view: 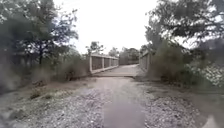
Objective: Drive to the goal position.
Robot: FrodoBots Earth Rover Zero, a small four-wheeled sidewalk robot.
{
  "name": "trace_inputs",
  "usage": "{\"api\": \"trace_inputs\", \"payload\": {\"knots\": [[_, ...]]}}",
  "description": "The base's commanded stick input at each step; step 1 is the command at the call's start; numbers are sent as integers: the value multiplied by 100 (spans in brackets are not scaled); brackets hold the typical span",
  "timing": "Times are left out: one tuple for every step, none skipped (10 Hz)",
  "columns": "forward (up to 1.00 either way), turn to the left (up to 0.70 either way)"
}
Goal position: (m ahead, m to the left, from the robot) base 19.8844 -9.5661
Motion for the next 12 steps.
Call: {"api": "trace_inputs", "payload": {"knots": [[70,0],[70,0],[70,0],[70,0],[70,0],[70,0],[70,0],[70,0],[70,0],[70,0],[70,0],[70,0]]}}
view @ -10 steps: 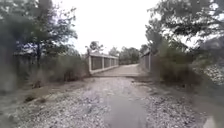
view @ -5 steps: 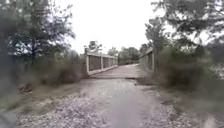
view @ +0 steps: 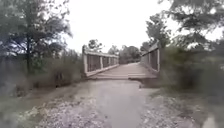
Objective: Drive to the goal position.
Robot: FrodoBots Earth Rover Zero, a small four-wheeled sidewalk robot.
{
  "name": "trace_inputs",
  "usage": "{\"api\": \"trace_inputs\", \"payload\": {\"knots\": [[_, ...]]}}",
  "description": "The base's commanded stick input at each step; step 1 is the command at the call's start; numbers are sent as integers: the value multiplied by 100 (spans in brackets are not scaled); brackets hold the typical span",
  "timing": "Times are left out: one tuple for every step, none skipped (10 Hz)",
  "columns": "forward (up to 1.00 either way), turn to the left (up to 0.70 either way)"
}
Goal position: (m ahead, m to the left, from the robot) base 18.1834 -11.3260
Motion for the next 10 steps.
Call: {"api": "trace_inputs", "payload": {"knots": [[70,0],[70,0],[70,0],[70,0],[70,0],[70,0],[70,0],[70,0],[70,0],[70,0]]}}
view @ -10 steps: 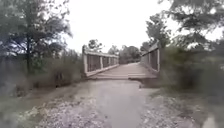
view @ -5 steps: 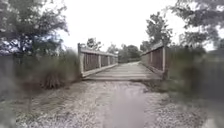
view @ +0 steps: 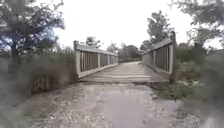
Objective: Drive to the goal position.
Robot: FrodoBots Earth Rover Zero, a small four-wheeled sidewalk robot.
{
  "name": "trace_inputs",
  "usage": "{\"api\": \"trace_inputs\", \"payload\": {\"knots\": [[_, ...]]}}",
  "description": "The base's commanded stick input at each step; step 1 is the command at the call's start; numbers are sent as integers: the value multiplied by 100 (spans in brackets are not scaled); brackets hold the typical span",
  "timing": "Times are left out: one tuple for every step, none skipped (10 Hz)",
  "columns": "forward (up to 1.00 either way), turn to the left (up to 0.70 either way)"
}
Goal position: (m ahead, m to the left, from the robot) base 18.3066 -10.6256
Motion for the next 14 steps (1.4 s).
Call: {"api": "trace_inputs", "payload": {"knots": [[70,0],[70,0],[70,0],[70,0],[70,0],[70,0],[70,0],[70,0],[70,0],[70,-8],[70,-35],[70,-35],[70,-35],[70,-35]]}}
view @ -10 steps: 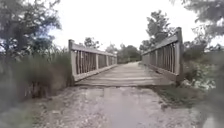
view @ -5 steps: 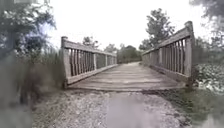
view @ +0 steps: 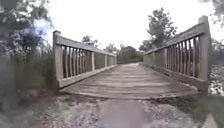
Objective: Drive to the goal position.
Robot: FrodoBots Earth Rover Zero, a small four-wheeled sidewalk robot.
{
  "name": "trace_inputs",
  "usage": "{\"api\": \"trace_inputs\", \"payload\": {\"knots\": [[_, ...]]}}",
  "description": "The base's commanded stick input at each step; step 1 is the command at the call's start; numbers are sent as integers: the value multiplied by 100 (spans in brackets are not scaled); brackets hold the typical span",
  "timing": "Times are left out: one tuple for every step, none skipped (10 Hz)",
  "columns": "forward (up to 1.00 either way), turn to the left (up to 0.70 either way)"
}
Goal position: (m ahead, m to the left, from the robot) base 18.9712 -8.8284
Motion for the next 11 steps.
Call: {"api": "trace_inputs", "payload": {"knots": [[70,-9],[70,0],[70,0],[70,0],[70,0],[70,0],[70,0],[70,0],[70,0],[70,0],[70,0]]}}
